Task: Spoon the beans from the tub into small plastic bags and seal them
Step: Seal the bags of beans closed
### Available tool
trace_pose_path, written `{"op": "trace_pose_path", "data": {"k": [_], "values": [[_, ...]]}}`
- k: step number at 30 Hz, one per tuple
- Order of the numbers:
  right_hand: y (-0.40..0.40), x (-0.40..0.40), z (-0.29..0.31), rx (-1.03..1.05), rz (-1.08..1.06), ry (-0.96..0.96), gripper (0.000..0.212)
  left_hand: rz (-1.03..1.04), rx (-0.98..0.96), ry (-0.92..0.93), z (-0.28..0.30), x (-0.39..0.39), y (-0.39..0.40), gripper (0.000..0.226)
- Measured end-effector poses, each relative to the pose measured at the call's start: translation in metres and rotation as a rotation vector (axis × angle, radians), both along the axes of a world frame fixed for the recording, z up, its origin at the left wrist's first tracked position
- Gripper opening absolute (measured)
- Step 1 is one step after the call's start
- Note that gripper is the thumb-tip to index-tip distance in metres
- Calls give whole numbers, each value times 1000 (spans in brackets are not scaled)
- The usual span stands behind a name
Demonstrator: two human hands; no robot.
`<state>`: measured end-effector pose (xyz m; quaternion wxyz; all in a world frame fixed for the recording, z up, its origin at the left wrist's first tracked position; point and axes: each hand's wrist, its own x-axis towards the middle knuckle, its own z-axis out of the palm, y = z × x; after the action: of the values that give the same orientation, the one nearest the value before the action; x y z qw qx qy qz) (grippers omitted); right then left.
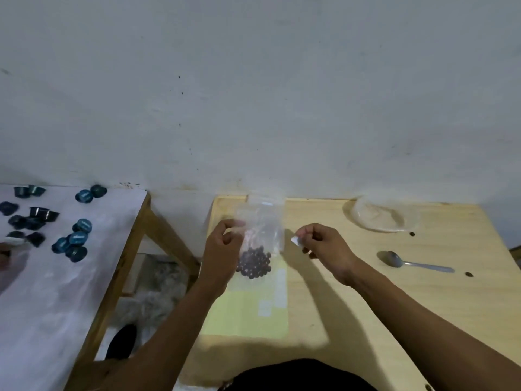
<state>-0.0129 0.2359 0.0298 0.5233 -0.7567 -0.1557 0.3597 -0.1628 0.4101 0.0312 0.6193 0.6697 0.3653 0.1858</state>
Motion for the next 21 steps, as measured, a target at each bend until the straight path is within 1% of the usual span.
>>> {"op": "trace_pose_path", "data": {"k": [3,6,9,14,17,19,21], "values": [[11,8,30,65,-33,-65,18,-27,65,7,9,19,-13,22],[20,9,49,95,-46,-193,16,-58,66,-17,19,35,-24,20],[26,7,56,128,-115,-236,14,-74,92,-66,26,43,-33,19],[33,2,60,132,-143,-238,19,-73,18,-99,36,51,-39,20],[34,-1,61,131,-163,-271,23,-76,-38,-114,42,54,-43,20],[34,-4,62,133,-179,-293,27,-72,-87,-136,46,55,-45,13],[34,-6,63,122,-197,-322,32,-62,-95,-153,49,57,-45,9]]}}
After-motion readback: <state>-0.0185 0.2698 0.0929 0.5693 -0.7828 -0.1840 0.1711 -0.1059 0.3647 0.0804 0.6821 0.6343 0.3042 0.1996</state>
